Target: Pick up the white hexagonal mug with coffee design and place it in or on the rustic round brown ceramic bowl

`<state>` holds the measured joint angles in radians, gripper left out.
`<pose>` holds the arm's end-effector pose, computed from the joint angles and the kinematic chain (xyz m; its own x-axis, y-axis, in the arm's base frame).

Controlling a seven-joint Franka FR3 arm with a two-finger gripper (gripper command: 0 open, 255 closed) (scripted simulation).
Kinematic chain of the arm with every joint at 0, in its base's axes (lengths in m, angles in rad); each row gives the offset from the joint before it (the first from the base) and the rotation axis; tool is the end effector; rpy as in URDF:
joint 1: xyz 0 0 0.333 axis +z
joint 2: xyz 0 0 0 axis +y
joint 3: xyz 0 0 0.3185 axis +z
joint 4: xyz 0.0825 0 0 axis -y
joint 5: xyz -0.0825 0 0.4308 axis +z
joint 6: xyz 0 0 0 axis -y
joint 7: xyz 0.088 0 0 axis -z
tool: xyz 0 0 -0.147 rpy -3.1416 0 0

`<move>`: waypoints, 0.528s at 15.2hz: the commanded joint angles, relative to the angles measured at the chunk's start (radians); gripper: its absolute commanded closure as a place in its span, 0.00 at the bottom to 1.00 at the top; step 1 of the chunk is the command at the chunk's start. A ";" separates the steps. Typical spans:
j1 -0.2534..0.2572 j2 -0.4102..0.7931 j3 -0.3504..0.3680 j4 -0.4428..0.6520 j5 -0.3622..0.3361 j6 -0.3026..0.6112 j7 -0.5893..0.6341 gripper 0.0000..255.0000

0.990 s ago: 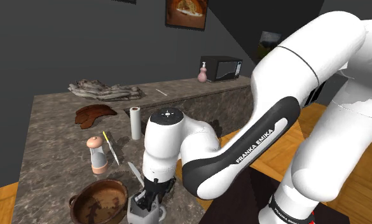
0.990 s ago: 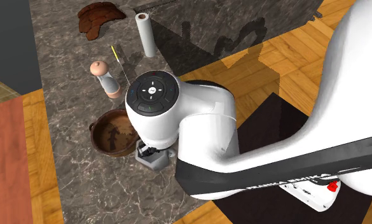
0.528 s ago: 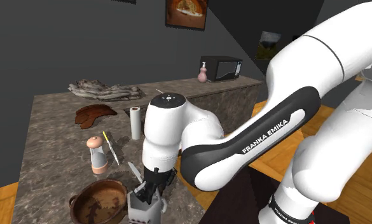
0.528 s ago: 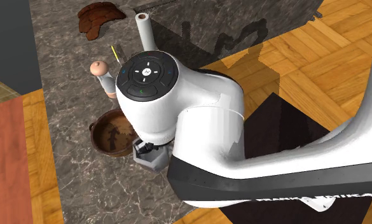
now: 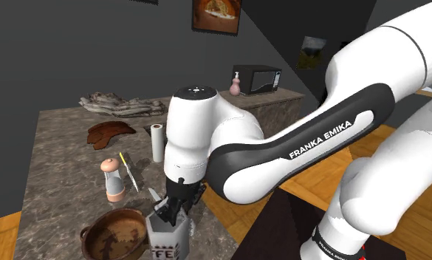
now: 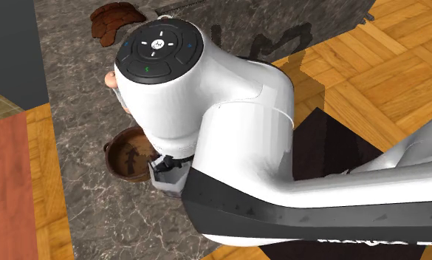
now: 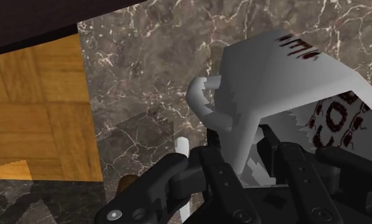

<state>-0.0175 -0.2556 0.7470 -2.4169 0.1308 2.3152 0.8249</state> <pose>0.3851 0.3396 0.3243 0.9754 -0.1874 0.1162 -0.1858 -0.9823 -0.0247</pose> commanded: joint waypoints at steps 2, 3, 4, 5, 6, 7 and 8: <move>-0.015 0.024 0.002 0.050 -0.023 -0.029 0.006 1.00; -0.035 0.066 0.011 0.090 -0.058 -0.035 0.021 1.00; -0.052 0.109 0.020 0.131 -0.094 -0.042 0.037 1.00; -0.066 0.152 0.027 0.173 -0.132 -0.052 0.055 1.00; -0.076 0.197 0.032 0.217 -0.171 -0.064 0.074 1.00; -0.083 0.242 0.035 0.262 -0.211 -0.077 0.092 1.00; -0.085 0.288 0.036 0.308 -0.250 -0.093 0.110 1.00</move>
<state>-0.0973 -0.0159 0.7787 -2.1609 -0.0750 2.2414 0.9124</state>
